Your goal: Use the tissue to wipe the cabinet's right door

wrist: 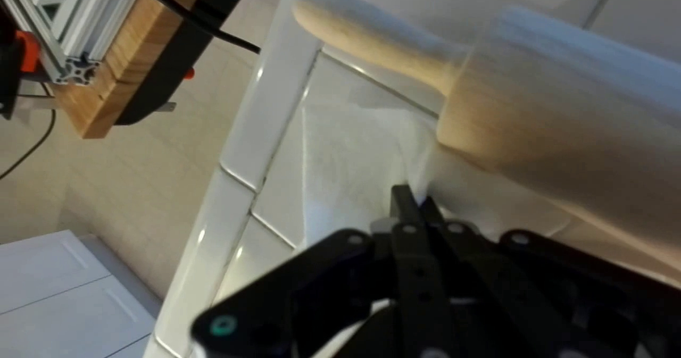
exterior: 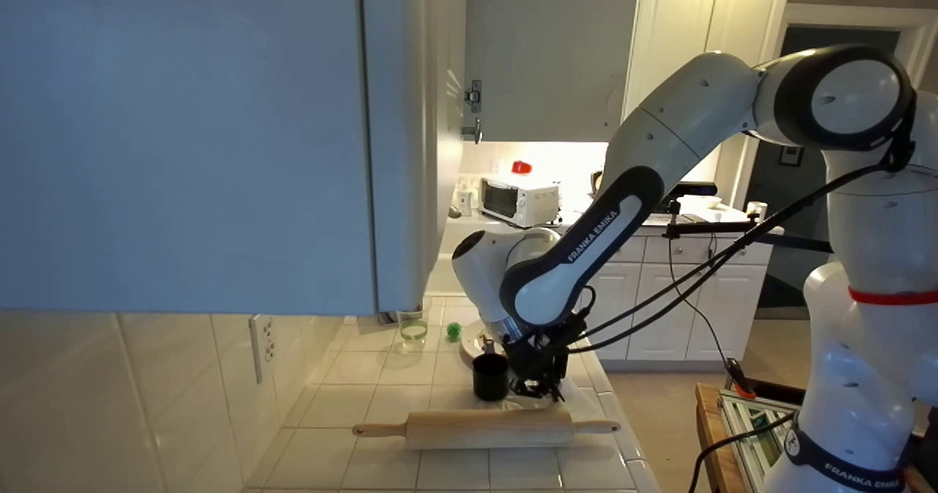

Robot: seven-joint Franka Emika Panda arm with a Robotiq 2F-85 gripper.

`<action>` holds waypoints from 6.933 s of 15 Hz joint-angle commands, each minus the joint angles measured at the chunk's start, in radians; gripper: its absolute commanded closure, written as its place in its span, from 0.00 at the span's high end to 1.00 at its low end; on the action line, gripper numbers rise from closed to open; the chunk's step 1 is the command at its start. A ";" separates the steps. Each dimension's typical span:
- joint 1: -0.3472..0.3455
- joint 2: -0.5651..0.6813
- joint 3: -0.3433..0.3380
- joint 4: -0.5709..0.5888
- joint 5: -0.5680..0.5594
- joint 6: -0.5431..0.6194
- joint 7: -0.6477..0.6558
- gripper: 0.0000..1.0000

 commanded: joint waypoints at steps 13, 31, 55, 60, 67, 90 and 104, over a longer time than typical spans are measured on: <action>-0.050 -0.293 0.005 -0.123 0.063 -0.136 -0.152 0.00; -0.045 -0.573 0.038 -0.401 0.081 0.505 -0.682 0.00; -0.237 -0.956 0.199 -0.541 0.038 0.218 -0.368 0.00; -0.317 -1.015 0.277 -0.487 -0.053 0.046 -0.152 0.00; -0.384 -1.019 0.310 -0.329 -0.285 -0.205 0.083 0.00; -0.158 -0.862 0.171 -0.014 -0.889 -0.671 0.640 0.02; -0.122 -0.851 0.123 -0.006 -1.137 -0.505 0.774 0.00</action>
